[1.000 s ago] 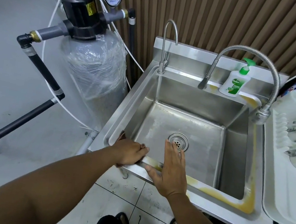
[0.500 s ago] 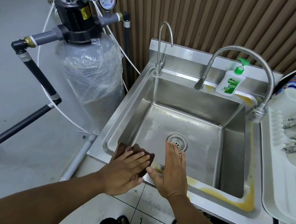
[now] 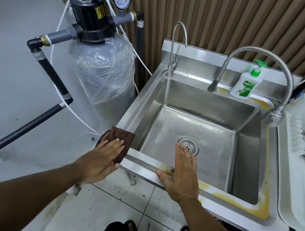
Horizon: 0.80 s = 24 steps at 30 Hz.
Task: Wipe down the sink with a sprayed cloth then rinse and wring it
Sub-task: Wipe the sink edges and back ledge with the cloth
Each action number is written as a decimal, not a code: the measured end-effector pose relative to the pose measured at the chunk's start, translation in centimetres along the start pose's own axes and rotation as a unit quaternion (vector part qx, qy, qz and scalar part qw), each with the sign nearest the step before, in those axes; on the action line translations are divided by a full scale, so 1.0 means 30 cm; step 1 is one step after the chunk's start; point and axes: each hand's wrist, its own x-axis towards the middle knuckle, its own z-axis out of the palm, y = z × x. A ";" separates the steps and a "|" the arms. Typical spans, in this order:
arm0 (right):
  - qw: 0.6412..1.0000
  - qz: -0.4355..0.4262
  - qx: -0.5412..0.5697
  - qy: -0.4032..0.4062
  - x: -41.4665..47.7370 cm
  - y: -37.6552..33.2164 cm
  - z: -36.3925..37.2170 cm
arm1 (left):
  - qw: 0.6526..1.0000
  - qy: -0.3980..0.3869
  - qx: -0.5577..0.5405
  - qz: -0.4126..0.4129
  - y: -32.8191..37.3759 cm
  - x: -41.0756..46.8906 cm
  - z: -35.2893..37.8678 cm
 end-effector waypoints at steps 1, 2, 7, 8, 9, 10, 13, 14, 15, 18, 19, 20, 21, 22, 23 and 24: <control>1.000 -0.002 0.000 0.000 0.000 -0.001 -0.001 | 1.000 0.005 -0.013 -0.015 0.008 0.010 0.003; 1.000 -0.003 0.000 0.000 0.000 -0.002 -0.002 | 0.999 0.011 -0.018 -0.027 0.020 0.019 0.008; 1.000 -0.007 -0.005 -0.001 -0.003 0.000 0.004 | 1.000 0.021 -0.018 -0.007 0.098 0.033 0.016; 1.000 -0.009 -0.007 0.001 -0.004 0.002 0.007 | 1.000 0.023 -0.011 0.011 0.122 0.039 0.015; 1.000 -0.011 -0.007 0.004 -0.004 0.004 0.008 | 0.999 0.029 -0.004 0.029 0.150 0.048 0.013; 1.000 -0.012 -0.006 0.007 -0.004 0.006 0.009 | 0.998 0.033 0.000 0.044 0.180 0.058 0.012; 1.000 -0.008 0.007 0.029 -0.005 0.003 0.006 | 0.997 0.018 -0.007 0.080 0.269 0.099 0.005; 0.999 -0.004 0.010 0.038 -0.005 0.003 0.005 | 0.996 0.008 -0.008 0.092 0.296 0.113 -0.001; 0.999 0.000 0.011 0.046 -0.004 0.003 0.007 | 0.994 0.003 -0.006 0.107 0.322 0.126 -0.006; 0.997 0.022 0.022 0.065 0.001 0.009 0.013 | 0.989 0.003 0.000 0.149 0.398 0.163 -0.014; 0.996 0.033 0.028 0.074 0.003 0.011 0.011 | 0.988 0.001 0.000 0.157 0.419 0.172 -0.010; 0.995 0.044 0.034 0.086 0.006 0.011 0.007 | 0.987 -0.004 0.001 0.162 0.435 0.179 -0.005; 0.993 0.053 0.038 0.098 0.007 0.011 0.002 | 0.986 -0.012 0.004 0.167 0.446 0.185 -0.003; 0.992 0.057 0.041 0.108 0.007 0.012 -0.004 | 0.985 -0.023 0.006 0.170 0.452 0.190 -0.005; 0.990 0.062 0.042 0.117 0.000 0.020 -0.011 | 0.984 -0.035 0.002 0.177 0.456 0.196 -0.009; 0.989 0.062 0.045 0.124 -0.001 0.026 -0.017 | 0.983 -0.048 -0.008 0.176 0.451 0.198 -0.019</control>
